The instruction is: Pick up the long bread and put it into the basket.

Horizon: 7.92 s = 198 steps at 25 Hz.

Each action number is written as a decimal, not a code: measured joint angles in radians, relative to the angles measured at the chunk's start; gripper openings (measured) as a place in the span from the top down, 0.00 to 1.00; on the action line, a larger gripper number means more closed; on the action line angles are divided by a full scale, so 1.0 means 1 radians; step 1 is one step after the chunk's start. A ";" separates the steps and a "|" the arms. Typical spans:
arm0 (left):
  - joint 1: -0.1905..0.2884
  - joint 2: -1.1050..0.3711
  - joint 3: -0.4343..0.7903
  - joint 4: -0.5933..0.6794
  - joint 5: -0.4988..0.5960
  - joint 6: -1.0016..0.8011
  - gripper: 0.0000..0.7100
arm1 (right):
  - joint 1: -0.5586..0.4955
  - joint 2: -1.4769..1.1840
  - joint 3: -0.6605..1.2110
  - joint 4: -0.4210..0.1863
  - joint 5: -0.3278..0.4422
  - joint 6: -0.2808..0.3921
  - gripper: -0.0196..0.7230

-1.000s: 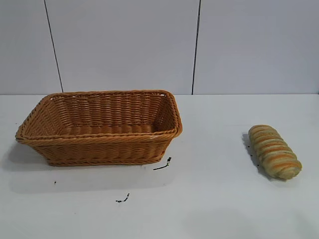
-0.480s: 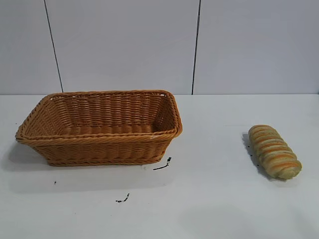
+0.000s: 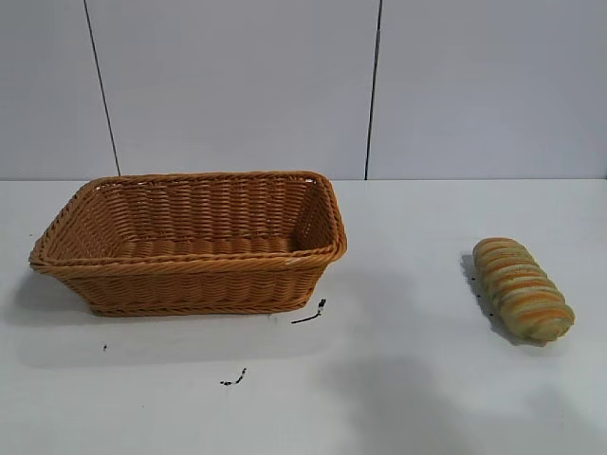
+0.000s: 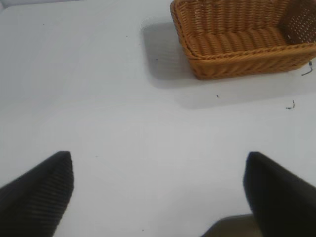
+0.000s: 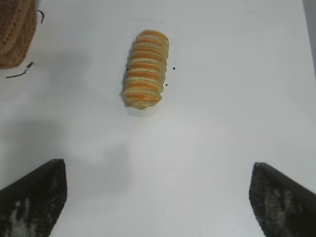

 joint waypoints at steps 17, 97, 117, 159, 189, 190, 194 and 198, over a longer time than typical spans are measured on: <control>0.000 0.000 0.000 0.000 0.000 0.000 0.02 | 0.004 0.595 -0.415 0.015 -0.022 -0.006 0.04; 0.000 0.000 0.000 0.000 0.000 0.000 0.02 | 0.640 1.158 -1.279 0.078 -0.021 -0.745 0.78; 0.000 0.000 0.000 0.000 0.000 0.000 0.02 | 0.640 1.153 -1.281 0.090 -0.030 -0.717 0.05; 0.000 0.000 0.000 0.000 0.000 0.000 0.02 | 0.047 0.909 -1.293 -0.023 0.375 -0.009 0.04; 0.000 0.000 0.000 0.000 0.000 0.000 0.02 | 0.047 -0.606 0.152 -0.011 0.264 0.000 0.04; 0.000 0.000 0.000 0.000 0.000 0.000 0.02 | 0.047 -0.673 0.185 -0.011 0.239 0.000 0.04; 0.000 0.000 0.000 0.000 0.000 0.000 0.02 | 0.047 -0.896 0.317 -0.011 0.186 0.000 0.04; 0.000 0.000 0.000 0.000 0.000 0.000 0.02 | 0.047 -1.051 0.388 -0.001 0.195 0.000 0.04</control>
